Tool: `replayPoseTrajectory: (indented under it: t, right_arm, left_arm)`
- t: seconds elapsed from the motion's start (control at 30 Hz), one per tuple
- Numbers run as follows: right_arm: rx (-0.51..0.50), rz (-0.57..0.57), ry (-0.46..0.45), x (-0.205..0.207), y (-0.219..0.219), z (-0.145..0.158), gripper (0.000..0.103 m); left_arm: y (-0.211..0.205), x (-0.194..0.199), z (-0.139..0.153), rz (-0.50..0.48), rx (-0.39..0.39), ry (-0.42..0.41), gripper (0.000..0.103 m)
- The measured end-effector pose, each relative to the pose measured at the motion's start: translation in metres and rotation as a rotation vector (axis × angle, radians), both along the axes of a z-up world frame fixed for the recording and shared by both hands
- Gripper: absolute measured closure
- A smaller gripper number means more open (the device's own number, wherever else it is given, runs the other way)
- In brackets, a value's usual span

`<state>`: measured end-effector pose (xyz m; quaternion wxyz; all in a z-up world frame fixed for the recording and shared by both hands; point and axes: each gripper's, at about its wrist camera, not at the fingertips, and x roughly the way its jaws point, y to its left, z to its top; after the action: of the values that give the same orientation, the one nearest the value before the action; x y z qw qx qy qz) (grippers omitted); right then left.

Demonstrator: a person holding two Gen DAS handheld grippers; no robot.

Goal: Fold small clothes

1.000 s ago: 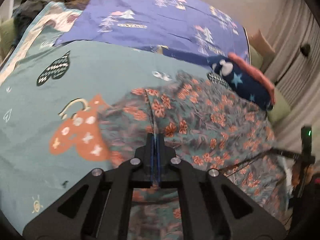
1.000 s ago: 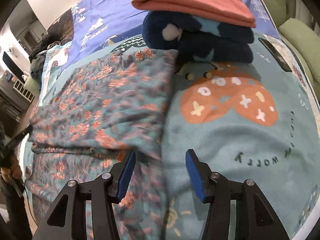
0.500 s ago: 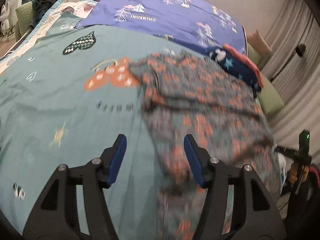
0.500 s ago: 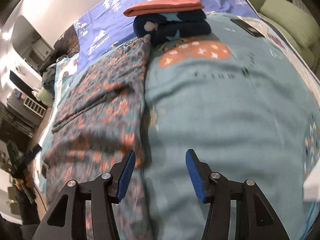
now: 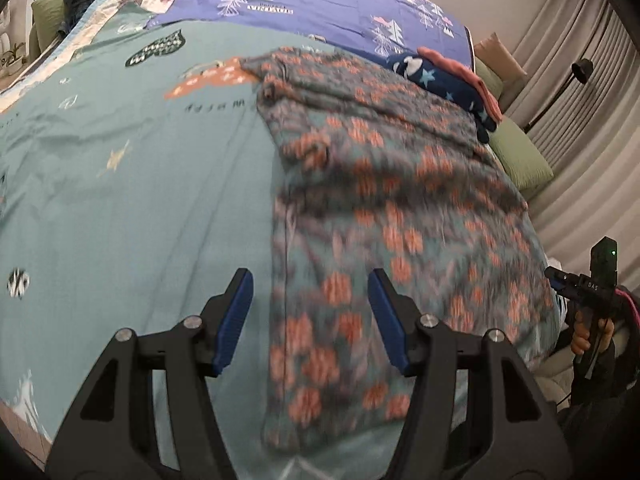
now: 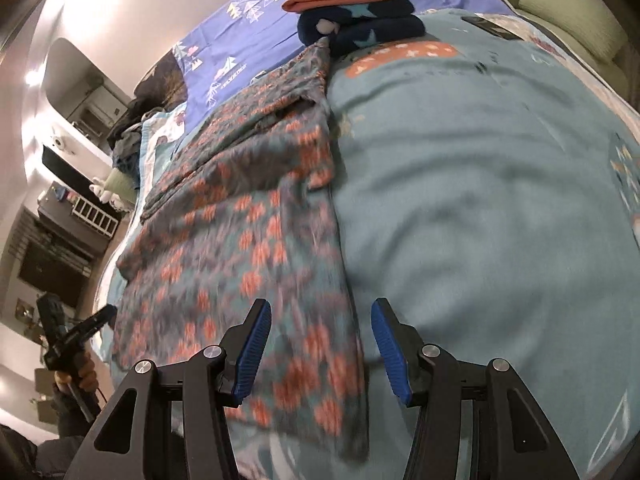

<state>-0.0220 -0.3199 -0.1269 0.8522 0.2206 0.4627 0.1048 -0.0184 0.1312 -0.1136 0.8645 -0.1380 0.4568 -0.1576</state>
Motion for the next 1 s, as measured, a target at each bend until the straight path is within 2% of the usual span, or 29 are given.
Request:
replayPoseTrajectory:
  t: [0.3,0.43,0.67,0.73,0.77,0.8,0.87,0.9,1.0]
  right_arm:
    - [0.069,-0.029,-0.005,-0.046,-0.002,-0.012,0.050]
    - [0.123,-0.040,-0.003,-0.046,-0.002,-0.017,0.050]
    - [0.126,0.011,0.005,-0.034,0.007,-0.022,0.049]
    - [0.153,0.009,0.005,-0.030,0.007,-0.024,0.057]
    - [0.164,0.006,0.010,-0.027,0.007,-0.025,0.093]
    - [0.210,-0.016,0.035,-0.024,0.004,-0.030,0.097]
    - [0.298,-0.060,0.017,-0.029,-0.003,-0.030,0.097]
    - [0.330,-0.068,-0.006,-0.034,-0.006,-0.026,0.097]
    - [0.390,-0.061,-0.076,-0.052,-0.015,-0.006,0.097]
  left_arm:
    - [0.009,-0.055,-0.011,-0.008,-0.026,0.047,0.042]
    - [0.009,-0.067,-0.014,-0.017,-0.051,0.054,0.039]
    - [0.008,-0.063,-0.021,-0.007,-0.150,0.041,0.040]
    - [0.005,-0.060,-0.021,-0.007,-0.177,0.034,0.067]
    - [0.002,-0.057,-0.023,-0.027,-0.188,0.053,0.093]
    - [-0.001,-0.054,-0.025,-0.029,-0.189,0.067,0.094]
    - [-0.009,-0.057,-0.020,-0.024,-0.154,0.036,0.095]
    - [-0.012,-0.062,-0.011,-0.024,-0.138,0.004,0.095]
    - [-0.005,-0.085,0.023,-0.040,-0.186,-0.115,0.095]
